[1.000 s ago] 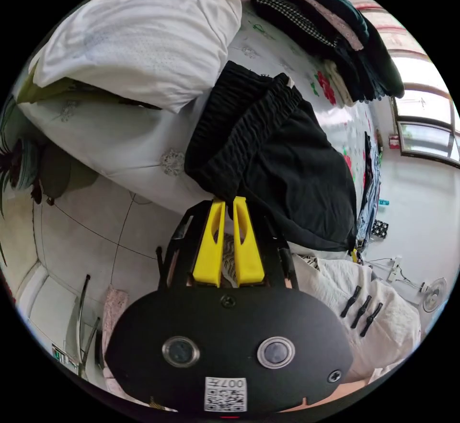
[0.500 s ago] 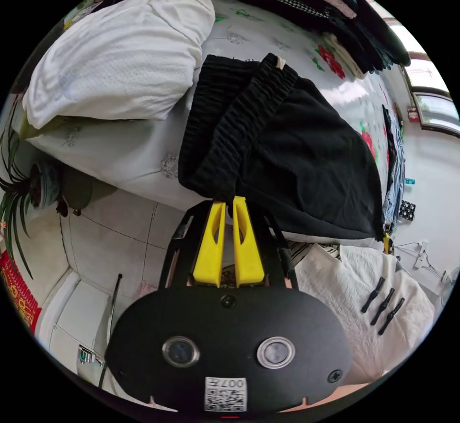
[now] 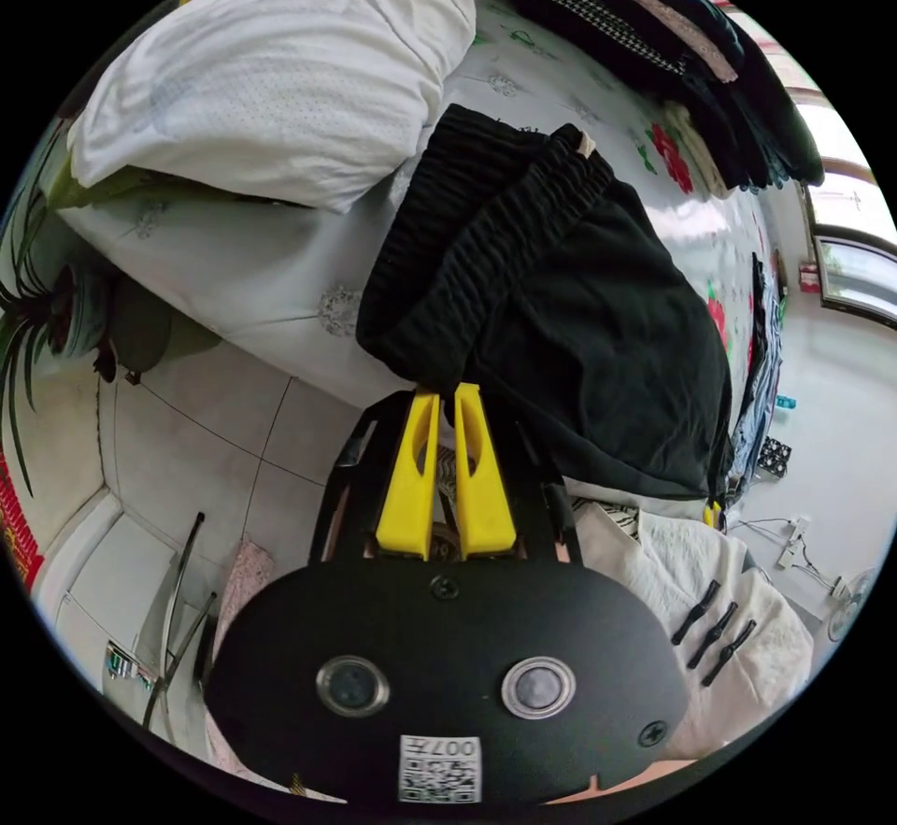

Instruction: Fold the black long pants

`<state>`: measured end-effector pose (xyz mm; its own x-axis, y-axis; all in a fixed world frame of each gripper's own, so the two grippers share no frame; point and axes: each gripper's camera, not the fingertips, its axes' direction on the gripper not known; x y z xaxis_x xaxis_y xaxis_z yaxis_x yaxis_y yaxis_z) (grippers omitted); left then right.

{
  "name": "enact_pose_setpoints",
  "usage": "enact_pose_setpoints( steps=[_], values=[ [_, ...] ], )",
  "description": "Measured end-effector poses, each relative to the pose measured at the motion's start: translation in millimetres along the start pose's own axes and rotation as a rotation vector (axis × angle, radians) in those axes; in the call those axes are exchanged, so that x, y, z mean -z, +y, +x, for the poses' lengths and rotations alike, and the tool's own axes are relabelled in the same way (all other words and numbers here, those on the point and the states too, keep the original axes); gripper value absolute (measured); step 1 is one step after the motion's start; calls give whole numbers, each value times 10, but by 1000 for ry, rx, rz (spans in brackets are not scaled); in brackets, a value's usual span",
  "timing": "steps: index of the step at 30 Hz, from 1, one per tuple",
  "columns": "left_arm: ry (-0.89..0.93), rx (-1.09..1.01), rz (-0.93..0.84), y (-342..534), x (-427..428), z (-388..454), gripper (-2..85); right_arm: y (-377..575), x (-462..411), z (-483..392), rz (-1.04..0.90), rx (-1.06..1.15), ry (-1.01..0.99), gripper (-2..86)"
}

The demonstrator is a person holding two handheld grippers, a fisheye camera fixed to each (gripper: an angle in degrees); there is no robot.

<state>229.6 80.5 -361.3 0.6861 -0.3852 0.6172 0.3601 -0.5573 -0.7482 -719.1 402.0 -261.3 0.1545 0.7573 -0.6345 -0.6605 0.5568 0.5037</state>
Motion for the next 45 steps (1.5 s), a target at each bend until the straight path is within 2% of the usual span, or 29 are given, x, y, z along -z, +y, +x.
enact_pose_setpoints(
  steps=[3,8,11,14,16,18,21,25,27,30,33,35,37,40,43,45],
  values=[
    [18,12,34,108,-8,-47,27,163,54,169,98,-68,-57,62],
    [91,47,136,422,-5,-120,54,82,-319,176,61,-84,-136,69],
    [228,85,205,702,-101,-230,75,-10,-519,159,109,-131,-157,55],
    [311,132,228,824,-227,-310,77,-198,-778,166,56,-218,-260,33],
    [319,147,231,883,-320,-300,75,-271,-736,42,83,-185,-265,29],
    [284,126,250,935,-320,-227,70,-312,-646,-144,84,-63,-98,32],
    [172,90,310,1103,-228,-38,56,-263,-519,-196,130,1,185,33],
    [-39,-11,475,1503,-3,522,34,-253,-664,-619,109,245,234,33],
    [-73,-127,497,1568,-37,886,29,-201,-1110,-1104,0,474,233,33],
    [-56,-301,437,1480,-332,1502,27,39,-1898,-1670,-145,748,301,33],
    [-18,-411,333,1348,-793,2045,17,318,-2657,-1985,-274,947,370,30],
    [-58,-459,270,1323,-1094,2310,6,435,-3025,-2057,-334,1024,416,26],
    [-177,-508,132,1346,-1528,2549,-5,465,-3264,-2068,-336,1062,471,21],
    [-287,-616,178,1578,-1688,2695,-9,318,-3447,-2002,-340,1084,470,7],
    [-357,-656,135,1632,-1761,2744,-9,-150,-3506,-1890,-311,962,484,1],
    [-330,-637,124,1617,-1763,2707,-9,-543,-3550,-1757,-287,825,454,1]
  ],
)
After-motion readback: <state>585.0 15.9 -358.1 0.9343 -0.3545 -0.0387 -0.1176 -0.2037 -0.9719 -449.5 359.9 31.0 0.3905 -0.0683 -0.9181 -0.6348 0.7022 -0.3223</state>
